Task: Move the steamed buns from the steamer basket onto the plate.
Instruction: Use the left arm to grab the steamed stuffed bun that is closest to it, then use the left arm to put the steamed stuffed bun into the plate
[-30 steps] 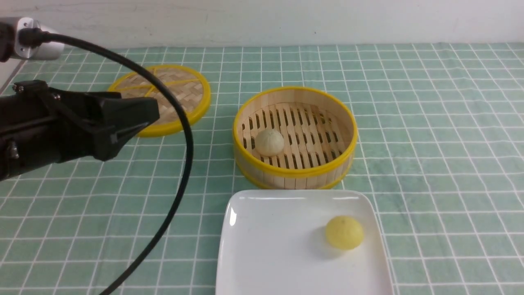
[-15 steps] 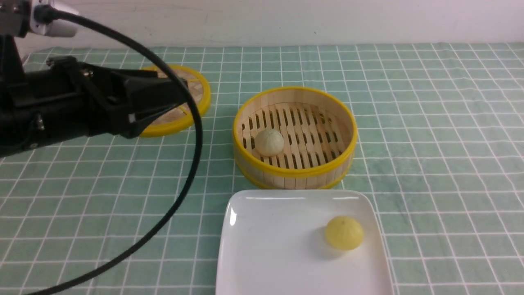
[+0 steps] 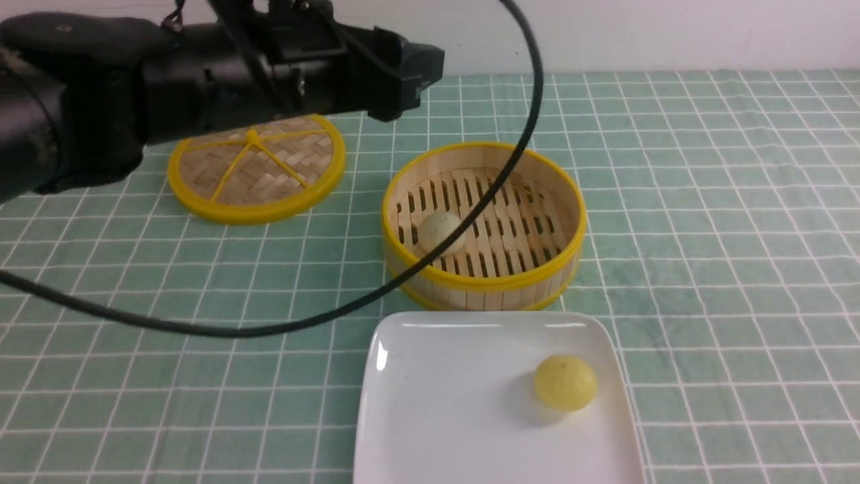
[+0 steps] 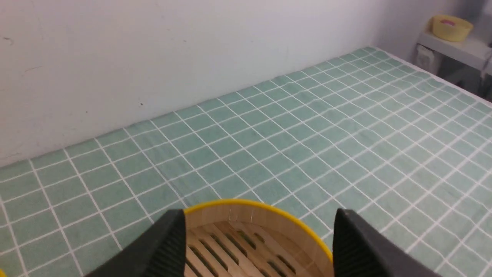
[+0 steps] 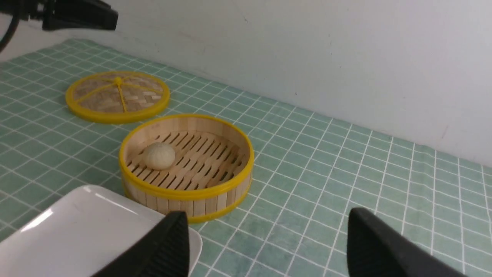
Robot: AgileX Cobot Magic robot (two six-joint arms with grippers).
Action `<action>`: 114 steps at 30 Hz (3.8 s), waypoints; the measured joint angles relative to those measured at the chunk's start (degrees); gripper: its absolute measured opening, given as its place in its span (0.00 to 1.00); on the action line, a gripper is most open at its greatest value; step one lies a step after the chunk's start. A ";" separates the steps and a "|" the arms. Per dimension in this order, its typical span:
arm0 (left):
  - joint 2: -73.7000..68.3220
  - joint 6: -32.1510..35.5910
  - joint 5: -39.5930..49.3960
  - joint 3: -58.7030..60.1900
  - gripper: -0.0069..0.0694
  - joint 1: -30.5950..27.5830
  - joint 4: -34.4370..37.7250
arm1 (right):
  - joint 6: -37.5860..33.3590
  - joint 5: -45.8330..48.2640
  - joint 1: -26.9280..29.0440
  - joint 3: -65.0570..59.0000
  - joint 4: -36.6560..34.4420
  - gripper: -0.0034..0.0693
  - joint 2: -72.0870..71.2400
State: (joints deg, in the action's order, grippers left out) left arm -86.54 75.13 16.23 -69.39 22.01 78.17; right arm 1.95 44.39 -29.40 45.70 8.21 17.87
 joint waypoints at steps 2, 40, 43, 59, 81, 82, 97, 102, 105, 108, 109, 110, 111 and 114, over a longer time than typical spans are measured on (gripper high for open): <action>-1.64 -5.18 0.22 -2.17 0.76 0.00 -3.65 | -0.69 0.46 0.00 0.00 0.00 0.78 0.00; -30.17 -44.11 30.61 -28.90 0.76 0.05 -53.30 | -2.96 4.98 0.00 0.00 1.25 0.78 0.00; -30.81 -43.25 28.47 -28.90 0.76 0.56 -52.83 | -2.98 4.98 0.00 0.00 1.25 0.78 0.00; -36.74 -41.83 25.82 -33.20 0.75 2.31 -54.46 | -2.98 7.18 0.00 0.00 -0.93 0.78 0.00; -40.71 -44.84 30.61 -34.31 0.29 2.31 -55.51 | -3.05 7.53 0.00 0.00 -1.37 0.77 -0.01; -40.71 -45.40 30.18 -34.46 0.20 2.25 -55.26 | -3.10 7.53 0.00 0.00 -1.37 0.77 -0.01; -24.67 -46.55 33.09 -33.62 0.13 2.30 -54.63 | -3.17 6.73 0.00 0.00 -1.48 0.70 -0.01; -16.94 -48.83 41.49 -33.62 0.13 2.30 -54.63 | -3.17 6.70 0.00 0.00 -1.48 0.70 -0.01; -12.27 -51.49 50.01 -33.62 0.13 2.30 -54.45 | -3.17 6.65 0.00 0.00 -1.48 0.70 -0.01; -8.81 -54.41 54.13 -33.62 0.13 2.30 -53.22 | -3.17 6.65 0.00 0.00 -1.48 0.70 -0.01; -7.16 -55.94 54.77 -33.39 0.13 2.30 -52.38 | -3.17 6.65 0.00 0.00 -1.51 0.70 -0.01; -6.87 -56.15 54.83 -33.31 0.13 2.30 -52.23 | -3.17 6.65 0.00 0.00 -1.55 0.70 -0.06; -4.88 -57.42 54.89 -32.29 0.13 2.30 -51.15 | -3.17 6.65 0.00 0.00 -1.55 0.70 -0.06; -1.81 -59.61 54.89 -28.66 0.13 2.30 -50.07 | -3.17 6.65 0.00 0.00 -1.68 0.70 -0.06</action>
State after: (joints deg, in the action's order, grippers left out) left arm -88.35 15.52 71.12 -98.04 24.32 28.10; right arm -1.22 51.04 -29.40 45.70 6.53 17.81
